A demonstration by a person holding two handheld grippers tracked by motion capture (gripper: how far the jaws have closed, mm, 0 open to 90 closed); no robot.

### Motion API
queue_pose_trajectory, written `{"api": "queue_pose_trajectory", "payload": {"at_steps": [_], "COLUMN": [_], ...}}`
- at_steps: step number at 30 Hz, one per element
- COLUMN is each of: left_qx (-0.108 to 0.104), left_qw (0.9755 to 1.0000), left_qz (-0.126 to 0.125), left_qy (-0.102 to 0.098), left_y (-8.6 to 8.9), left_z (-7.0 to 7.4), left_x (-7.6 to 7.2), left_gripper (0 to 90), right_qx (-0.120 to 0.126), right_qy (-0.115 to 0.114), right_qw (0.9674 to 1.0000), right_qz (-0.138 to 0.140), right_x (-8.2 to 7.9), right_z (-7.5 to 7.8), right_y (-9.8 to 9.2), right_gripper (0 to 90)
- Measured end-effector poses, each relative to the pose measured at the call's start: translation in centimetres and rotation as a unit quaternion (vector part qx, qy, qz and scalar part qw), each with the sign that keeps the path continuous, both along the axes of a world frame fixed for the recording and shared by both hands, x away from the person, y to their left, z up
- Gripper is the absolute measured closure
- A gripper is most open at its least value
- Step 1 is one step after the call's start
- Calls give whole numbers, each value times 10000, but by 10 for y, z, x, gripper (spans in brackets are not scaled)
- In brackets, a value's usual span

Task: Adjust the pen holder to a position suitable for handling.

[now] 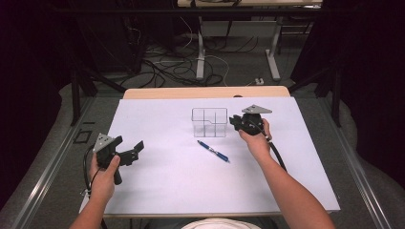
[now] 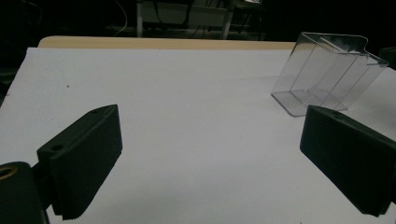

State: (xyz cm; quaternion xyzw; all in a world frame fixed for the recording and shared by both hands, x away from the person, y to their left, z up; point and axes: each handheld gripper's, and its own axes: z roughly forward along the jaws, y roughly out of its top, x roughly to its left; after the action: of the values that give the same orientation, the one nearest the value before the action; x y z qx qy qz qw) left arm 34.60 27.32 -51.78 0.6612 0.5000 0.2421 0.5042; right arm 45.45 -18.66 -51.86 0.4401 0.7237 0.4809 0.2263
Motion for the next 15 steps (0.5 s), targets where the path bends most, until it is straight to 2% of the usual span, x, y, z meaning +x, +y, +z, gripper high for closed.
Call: {"api": "queue_pose_trajectory", "payload": {"at_steps": [15], "left_qx": [-163], "left_qw": [9998], "left_qz": [-10], "left_qy": [74], "left_y": [-3], "left_z": [0], "left_x": [1], "left_gripper": [57], "right_qx": [-126], "right_qy": [-152], "right_qw": [9996], "right_qz": [193], "right_x": [-24], "right_z": [29], "right_y": [-6], "right_gripper": [484]}}
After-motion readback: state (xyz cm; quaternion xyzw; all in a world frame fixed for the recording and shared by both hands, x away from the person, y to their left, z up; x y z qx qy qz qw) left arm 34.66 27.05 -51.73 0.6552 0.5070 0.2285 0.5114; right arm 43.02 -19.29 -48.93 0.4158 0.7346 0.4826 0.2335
